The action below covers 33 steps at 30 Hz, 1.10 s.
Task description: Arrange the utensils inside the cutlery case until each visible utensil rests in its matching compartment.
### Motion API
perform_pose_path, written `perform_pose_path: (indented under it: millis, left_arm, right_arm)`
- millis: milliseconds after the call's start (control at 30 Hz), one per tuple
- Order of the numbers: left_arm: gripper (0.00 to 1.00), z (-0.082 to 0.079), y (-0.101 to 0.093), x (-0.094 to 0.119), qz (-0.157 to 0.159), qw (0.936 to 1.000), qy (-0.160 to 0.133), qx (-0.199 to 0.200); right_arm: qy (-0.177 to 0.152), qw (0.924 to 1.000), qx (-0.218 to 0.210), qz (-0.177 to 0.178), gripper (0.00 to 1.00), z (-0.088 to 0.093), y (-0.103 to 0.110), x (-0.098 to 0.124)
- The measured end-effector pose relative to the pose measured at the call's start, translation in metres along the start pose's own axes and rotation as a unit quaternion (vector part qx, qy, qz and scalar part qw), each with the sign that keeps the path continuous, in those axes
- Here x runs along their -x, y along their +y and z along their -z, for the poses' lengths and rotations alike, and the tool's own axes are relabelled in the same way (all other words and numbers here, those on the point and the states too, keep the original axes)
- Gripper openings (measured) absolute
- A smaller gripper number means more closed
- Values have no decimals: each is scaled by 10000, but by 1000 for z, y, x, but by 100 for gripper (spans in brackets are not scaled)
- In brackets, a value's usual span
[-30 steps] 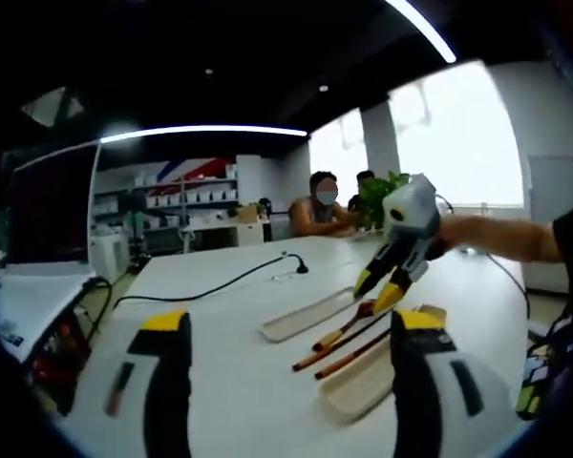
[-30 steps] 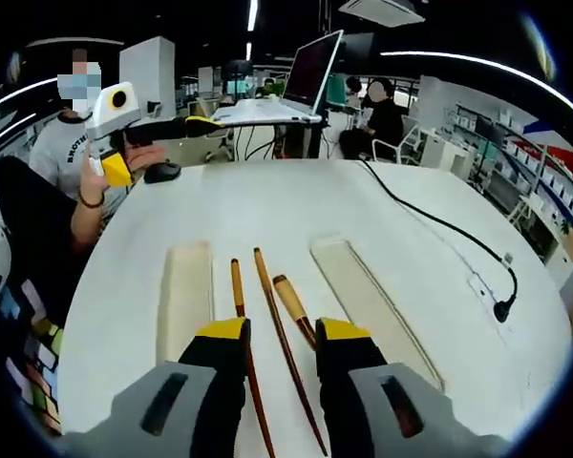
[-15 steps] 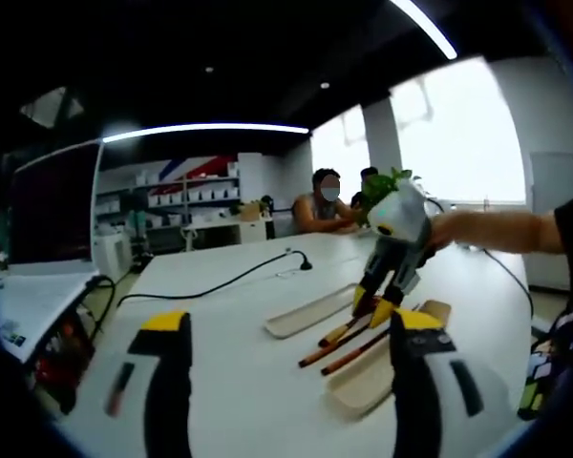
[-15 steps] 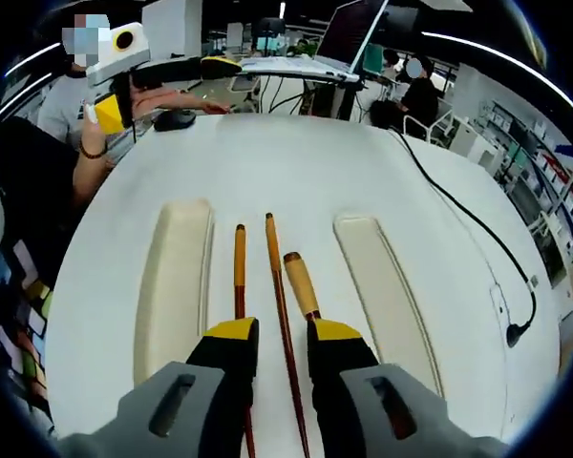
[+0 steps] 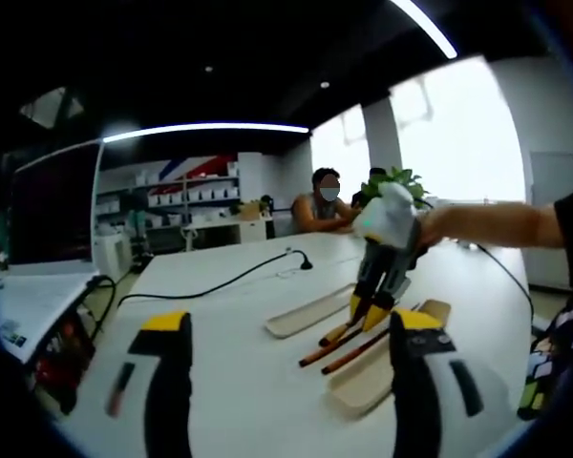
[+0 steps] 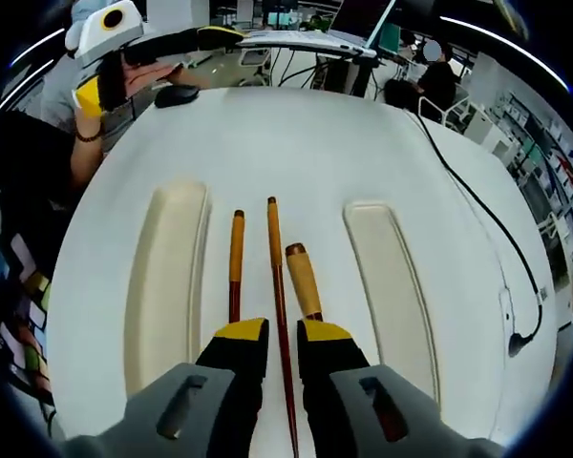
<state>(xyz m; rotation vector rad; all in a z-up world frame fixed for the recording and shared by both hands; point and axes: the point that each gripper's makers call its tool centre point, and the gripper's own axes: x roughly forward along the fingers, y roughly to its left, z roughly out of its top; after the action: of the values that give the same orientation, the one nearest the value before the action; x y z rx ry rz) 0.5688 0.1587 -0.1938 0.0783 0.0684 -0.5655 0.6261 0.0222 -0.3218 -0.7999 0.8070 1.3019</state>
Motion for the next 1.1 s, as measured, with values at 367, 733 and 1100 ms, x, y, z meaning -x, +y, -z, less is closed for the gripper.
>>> perform_pose_path:
  millis: [367,733,1100]
  left_arm:
    - [89,-1,2,0,16,10000,-78,47]
    - [89,-3,8,4,-77,9999,-122,81]
    - [89,-4,9,3,-76,9999,-128,84]
  right_arm:
    - [535,9983,-59,-213,10,6,3,-4]
    - [1502,9864,621,-235,7,7,9,-5]
    - [1642,9862,206,-107,2,10,7,-5]
